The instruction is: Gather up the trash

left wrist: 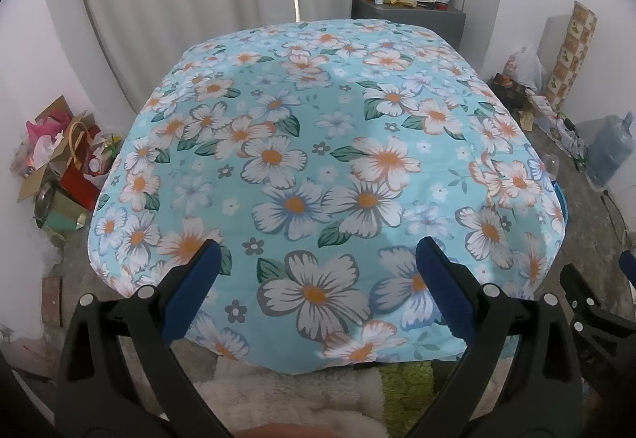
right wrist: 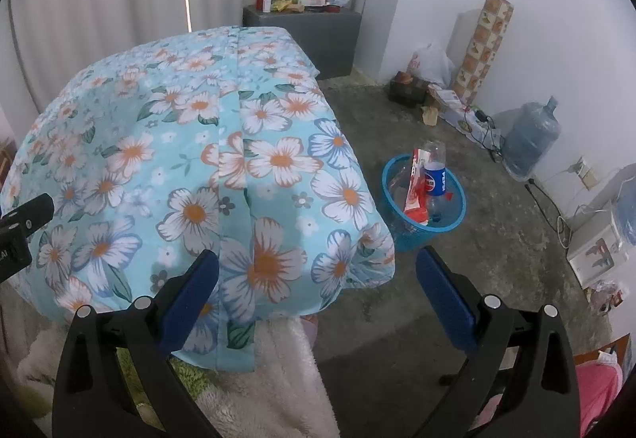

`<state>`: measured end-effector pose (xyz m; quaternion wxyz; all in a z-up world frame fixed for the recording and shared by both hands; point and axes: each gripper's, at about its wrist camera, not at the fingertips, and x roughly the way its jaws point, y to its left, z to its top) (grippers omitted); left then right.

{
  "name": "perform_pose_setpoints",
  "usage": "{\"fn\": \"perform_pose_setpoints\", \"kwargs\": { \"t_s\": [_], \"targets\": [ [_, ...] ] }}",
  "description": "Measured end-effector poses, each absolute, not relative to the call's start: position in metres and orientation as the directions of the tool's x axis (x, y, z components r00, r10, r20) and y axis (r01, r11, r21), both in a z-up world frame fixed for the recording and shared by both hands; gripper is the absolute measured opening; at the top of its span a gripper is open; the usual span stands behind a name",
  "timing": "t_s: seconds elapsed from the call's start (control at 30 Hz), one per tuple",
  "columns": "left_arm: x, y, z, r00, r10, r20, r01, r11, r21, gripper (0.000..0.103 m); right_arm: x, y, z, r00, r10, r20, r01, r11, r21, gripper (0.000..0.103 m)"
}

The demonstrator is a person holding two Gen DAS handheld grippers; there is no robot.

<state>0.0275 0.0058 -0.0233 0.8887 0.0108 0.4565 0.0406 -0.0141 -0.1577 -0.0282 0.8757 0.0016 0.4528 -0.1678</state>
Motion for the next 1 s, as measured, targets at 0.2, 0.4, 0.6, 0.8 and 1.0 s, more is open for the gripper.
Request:
{"fn": "perform_pose_setpoints", "kwargs": {
  "t_s": [0.2,0.4,0.6,0.8,1.0],
  "targets": [
    [0.027,0.001,-0.022,0.584,0.068,-0.809,-0.045,0.998,0.052,0.094,-0.014,-0.159,-0.028,0.537,-0.296,-0.79,0.3,0.942,-0.149,0.096],
    [0.025,-0.001,-0.02,0.586,0.059,-0.808,-0.032,0.998,0.05,0.094,-0.014,-0.161,-0.027,0.534,-0.3,-0.791,0.302,0.941,-0.152,0.096],
    [0.024,-0.002,-0.02,0.587,0.052,-0.808,-0.026,0.999,0.046,0.094,-0.015,-0.163,-0.025,0.537,-0.31,-0.784,0.314,0.937,-0.156,0.096],
    [0.025,-0.001,-0.02,0.587,0.052,-0.808,-0.026,0.999,0.046,0.094,-0.016,-0.167,-0.022,0.537,-0.322,-0.78,0.325,0.932,-0.162,0.096],
    [0.026,0.0,-0.02,0.586,0.052,-0.809,-0.025,0.999,0.046,0.094,-0.016,-0.17,-0.02,0.537,-0.329,-0.777,0.334,0.928,-0.162,0.096]
  ]
}}
